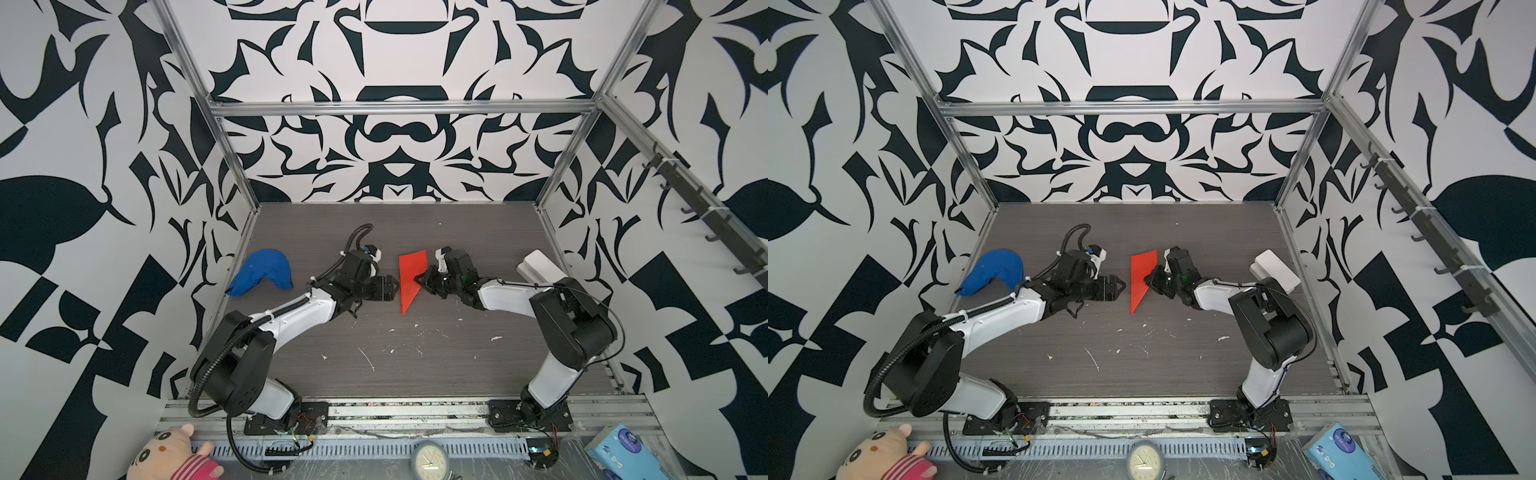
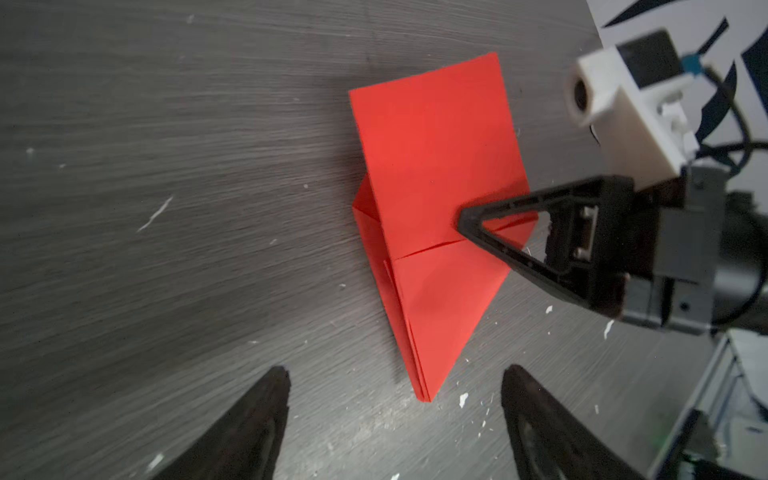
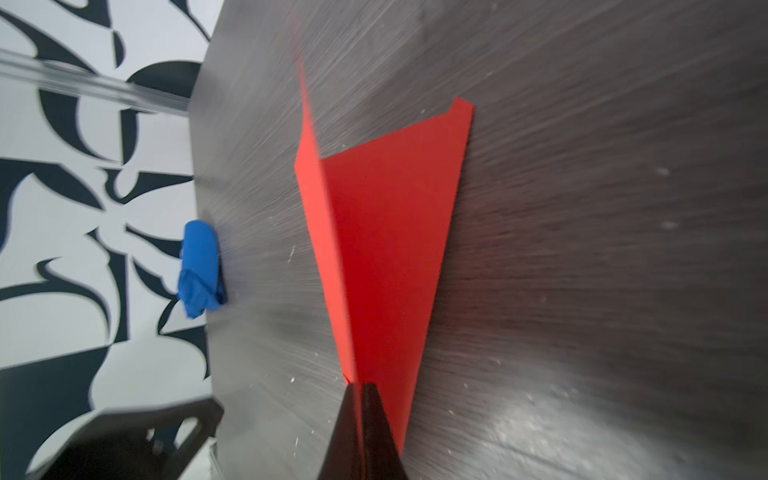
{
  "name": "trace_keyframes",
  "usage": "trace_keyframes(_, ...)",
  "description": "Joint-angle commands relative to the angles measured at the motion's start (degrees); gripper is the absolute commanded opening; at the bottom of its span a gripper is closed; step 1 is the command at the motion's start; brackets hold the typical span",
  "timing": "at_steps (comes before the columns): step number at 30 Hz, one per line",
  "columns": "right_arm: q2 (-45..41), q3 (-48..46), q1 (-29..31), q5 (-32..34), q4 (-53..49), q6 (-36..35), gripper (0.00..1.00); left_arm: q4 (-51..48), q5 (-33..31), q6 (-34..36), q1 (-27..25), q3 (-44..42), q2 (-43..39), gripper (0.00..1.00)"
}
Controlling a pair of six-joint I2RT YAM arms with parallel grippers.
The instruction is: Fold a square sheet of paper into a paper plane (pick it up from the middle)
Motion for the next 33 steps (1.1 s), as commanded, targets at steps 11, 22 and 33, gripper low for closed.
trace_keyframes(11, -2.48, 5.84, 1.93, 13.52, -15.25, 14.87, 0.00, 31.93, -8.06, 27.56, -8.78, -9.07, 9.60, 0.97)
trace_keyframes(22, -2.09, 7.67, 1.94, 14.14, -18.23, 21.09, 0.00, 43.57, -12.88, 39.65, -11.86, -8.73, 18.79, 0.70)
trace_keyframes(33, -0.58, 8.11, 1.77, 9.76, -18.03, 24.35, 0.00, 46.83, -12.04, 40.48, -11.77, -9.28, 21.86, 0.38)
